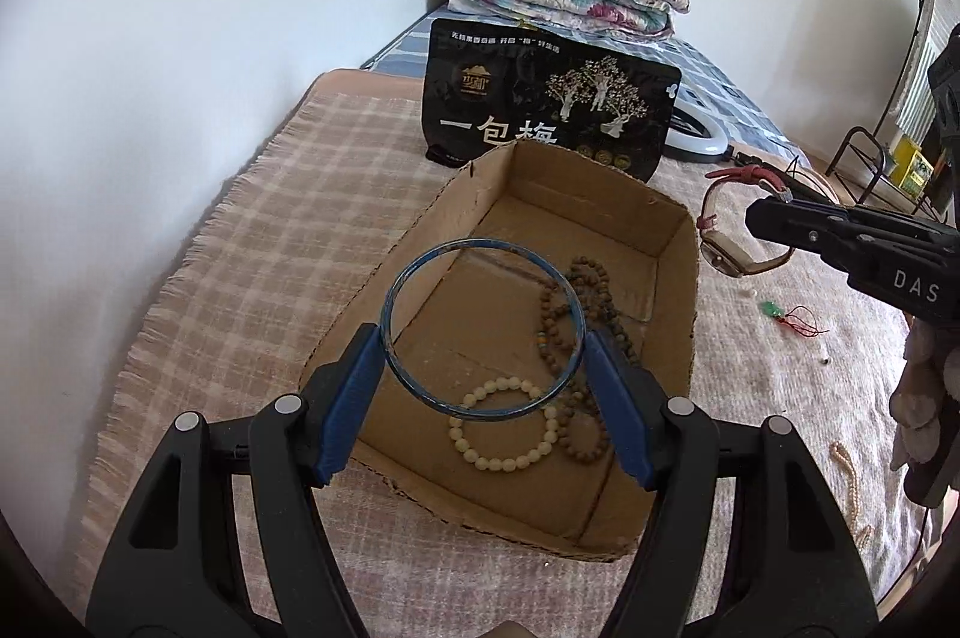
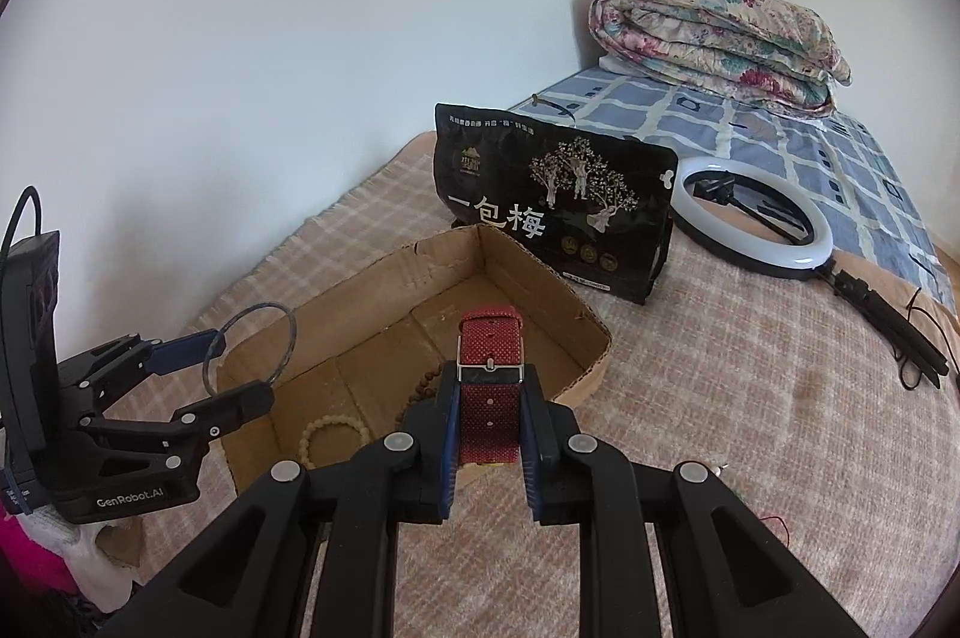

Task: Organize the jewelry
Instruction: 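Carry the blue bangle in the left tool into the box while the right tool drops the watch in, then open both tools and lift them away from the box, then move the left tool to the green jade pendant while the right tool approaches the pearl strand, then close the left tool on the green pendant while the right tool grasps the pearl strand, then carry the pendant in the left tool over the box while the right tool carries the pearls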

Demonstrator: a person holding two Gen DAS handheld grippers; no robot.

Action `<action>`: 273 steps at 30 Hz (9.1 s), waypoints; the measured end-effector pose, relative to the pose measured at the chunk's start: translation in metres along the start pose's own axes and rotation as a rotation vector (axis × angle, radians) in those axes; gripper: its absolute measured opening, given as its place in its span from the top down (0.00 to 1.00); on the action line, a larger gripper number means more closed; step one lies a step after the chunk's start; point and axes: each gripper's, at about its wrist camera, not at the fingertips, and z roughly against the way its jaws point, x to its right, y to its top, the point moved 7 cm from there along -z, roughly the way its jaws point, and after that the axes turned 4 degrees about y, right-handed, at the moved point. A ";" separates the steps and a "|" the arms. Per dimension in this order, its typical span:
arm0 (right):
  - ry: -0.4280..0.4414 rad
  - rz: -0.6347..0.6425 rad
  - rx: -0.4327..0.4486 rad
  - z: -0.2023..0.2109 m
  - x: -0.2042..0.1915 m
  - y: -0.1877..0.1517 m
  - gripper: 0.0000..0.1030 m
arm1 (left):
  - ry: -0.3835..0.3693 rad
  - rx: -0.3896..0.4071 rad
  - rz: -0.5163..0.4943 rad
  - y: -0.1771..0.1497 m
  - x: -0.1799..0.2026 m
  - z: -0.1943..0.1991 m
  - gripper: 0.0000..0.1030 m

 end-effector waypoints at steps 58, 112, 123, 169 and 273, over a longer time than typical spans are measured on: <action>-0.225 -0.096 0.024 0.068 0.050 -0.042 0.02 | -0.001 0.012 -0.060 -0.012 0.037 0.032 0.22; -0.089 -0.243 -0.177 0.158 0.095 -0.265 0.35 | -0.216 0.004 -0.314 -0.052 0.222 0.026 0.24; -0.090 -0.207 -0.224 0.138 0.082 -0.281 0.52 | -0.245 -0.049 -0.273 -0.039 0.255 -0.028 0.29; -0.078 -0.221 -0.261 0.115 0.095 -0.287 0.94 | -0.245 -0.090 -0.424 -0.039 0.312 -0.132 0.84; -0.029 -0.045 0.227 0.136 -0.020 0.038 0.99 | -0.125 0.115 -0.120 0.048 0.020 0.056 0.71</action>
